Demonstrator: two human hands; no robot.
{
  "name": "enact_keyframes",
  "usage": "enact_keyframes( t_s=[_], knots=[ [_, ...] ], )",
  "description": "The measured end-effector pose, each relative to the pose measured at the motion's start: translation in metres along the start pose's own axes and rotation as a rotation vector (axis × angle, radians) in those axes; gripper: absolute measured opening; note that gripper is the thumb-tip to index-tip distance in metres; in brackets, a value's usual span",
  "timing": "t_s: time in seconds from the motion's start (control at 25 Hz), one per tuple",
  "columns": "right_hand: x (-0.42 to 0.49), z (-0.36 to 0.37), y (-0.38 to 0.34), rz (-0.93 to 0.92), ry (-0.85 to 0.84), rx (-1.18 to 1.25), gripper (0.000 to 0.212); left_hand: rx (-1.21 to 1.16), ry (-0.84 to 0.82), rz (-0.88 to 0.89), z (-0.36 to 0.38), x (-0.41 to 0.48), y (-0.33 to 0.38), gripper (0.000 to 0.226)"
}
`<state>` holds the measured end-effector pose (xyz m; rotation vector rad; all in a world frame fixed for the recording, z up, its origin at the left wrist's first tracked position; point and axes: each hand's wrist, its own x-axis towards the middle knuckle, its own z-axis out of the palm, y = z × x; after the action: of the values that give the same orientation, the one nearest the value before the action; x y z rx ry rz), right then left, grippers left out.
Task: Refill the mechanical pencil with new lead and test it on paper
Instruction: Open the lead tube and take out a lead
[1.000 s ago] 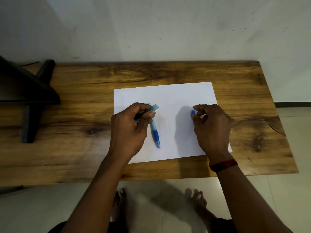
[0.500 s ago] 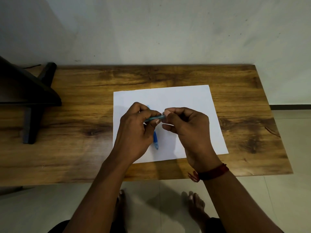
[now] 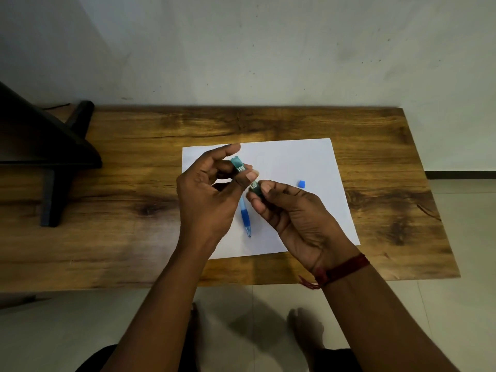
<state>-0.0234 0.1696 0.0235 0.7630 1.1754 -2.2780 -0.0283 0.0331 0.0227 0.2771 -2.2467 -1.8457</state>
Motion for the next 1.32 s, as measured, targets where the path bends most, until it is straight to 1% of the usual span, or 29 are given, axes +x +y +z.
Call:
enact_keyframes(
  t_s=[0.12, 0.32, 0.48, 0.68, 0.8, 0.96, 1.04, 1.16, 1.24, 1.32],
  knots=[
    [0.001, 0.001, 0.002, 0.035, -0.020, 0.047, 0.015, -0.075, 0.031, -0.025, 0.002, 0.002, -0.001, 0.030],
    [0.001, 0.001, 0.003, 0.044, -0.045, 0.048, 0.017, -0.095, 0.059, -0.007, 0.002, 0.002, -0.002, 0.033],
    [0.001, -0.001, 0.004, 0.016, -0.081, -0.017, 0.018, -0.097, 0.082, -0.002, 0.001, 0.003, -0.005, 0.037],
    [0.002, -0.003, 0.007, -0.032, -0.070, -0.118, 0.019, -0.152, 0.119, -0.042, 0.001, 0.004, -0.008, 0.036],
    [0.003, -0.003, 0.008, -0.050, -0.028, -0.193, 0.023, -0.159, 0.147, -0.087, 0.001, 0.005, -0.010, 0.035],
    [0.004, -0.005, 0.006, -0.110, 0.024, -0.369, 0.015, -0.210, 0.214, -0.115, -0.003, 0.008, -0.010, 0.037],
    [0.003, -0.008, 0.003, -0.162, 0.062, -0.450, 0.018, -0.256, 0.244, -0.144, -0.005, 0.009, -0.012, 0.029],
    [0.000, -0.017, -0.003, -0.243, 0.106, -0.482, 0.022, -0.257, 0.292, -0.189, 0.000, 0.006, -0.014, 0.019],
    [-0.001, -0.023, -0.006, -0.278, 0.144, -0.482, 0.022, -0.255, 0.310, -0.230, 0.008, 0.003, -0.014, 0.020],
    [0.000, -0.027, -0.008, -0.294, 0.190, -0.484, 0.022, -0.292, 0.277, -0.278, 0.017, -0.001, -0.014, 0.021]
  ],
)
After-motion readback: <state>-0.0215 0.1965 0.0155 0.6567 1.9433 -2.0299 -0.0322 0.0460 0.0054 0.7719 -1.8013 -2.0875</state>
